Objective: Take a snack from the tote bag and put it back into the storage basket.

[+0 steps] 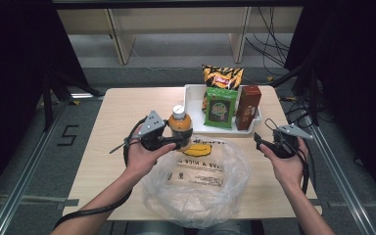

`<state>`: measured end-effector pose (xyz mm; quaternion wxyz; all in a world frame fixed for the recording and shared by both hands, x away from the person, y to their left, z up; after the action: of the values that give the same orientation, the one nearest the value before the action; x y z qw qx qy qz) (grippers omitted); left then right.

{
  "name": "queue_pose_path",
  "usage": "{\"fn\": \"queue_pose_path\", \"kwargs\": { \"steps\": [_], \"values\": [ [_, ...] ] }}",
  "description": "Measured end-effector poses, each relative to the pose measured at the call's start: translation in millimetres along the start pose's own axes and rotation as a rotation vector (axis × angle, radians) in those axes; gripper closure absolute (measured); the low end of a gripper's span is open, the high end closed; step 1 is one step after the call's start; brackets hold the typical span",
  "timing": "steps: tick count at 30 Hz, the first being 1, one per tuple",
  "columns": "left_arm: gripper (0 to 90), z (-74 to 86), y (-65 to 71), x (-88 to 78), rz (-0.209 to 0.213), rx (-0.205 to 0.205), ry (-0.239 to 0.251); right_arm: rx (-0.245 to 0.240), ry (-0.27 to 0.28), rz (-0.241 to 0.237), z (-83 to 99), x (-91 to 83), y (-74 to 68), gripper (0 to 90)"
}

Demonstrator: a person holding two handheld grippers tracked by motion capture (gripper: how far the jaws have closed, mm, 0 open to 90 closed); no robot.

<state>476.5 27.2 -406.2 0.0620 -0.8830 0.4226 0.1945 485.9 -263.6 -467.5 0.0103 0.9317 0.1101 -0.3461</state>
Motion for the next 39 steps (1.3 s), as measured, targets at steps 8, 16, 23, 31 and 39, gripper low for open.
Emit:
{"fn": "queue_pose_path", "kwargs": {
  "steps": [8, 16, 23, 31, 39],
  "values": [
    [34.8, -6.6, -8.9, 7.8, -0.01, 0.005, 0.0, 0.018, -0.012, -0.009, 1.9, -1.0, -2.0, 28.2],
    [34.8, -7.9, -18.4, 17.7, -0.021, 0.008, -0.011, 0.004, -0.011, -0.008, 2.5, -1.2, 0.2, 28.2],
    [34.8, -12.4, -25.8, 26.7, -0.028, 0.015, -0.013, 0.011, -0.016, -0.017, 3.4, -1.1, -1.0, 28.3],
    [34.7, -18.4, -34.0, 38.9, -0.037, 0.01, -0.014, 0.009, -0.015, -0.017, 4.1, 0.1, -1.3, 28.3],
    [34.8, -25.5, -39.2, 51.9, -0.038, 0.005, -0.008, 0.006, -0.018, -0.013, 4.7, 0.8, -1.1, 28.3]
  ]
}}
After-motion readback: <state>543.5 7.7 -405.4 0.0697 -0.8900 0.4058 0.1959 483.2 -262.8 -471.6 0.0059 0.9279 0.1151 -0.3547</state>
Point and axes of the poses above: each handheld gripper's, and its own axes: x roughly forward along the jaws, z roughly out of its underside, y roughly to its right, the point moved 9 cm from there along x, roughly forward along the jaws, and after that the axes turned 13 degrees about -y, right-handed, at the moved point
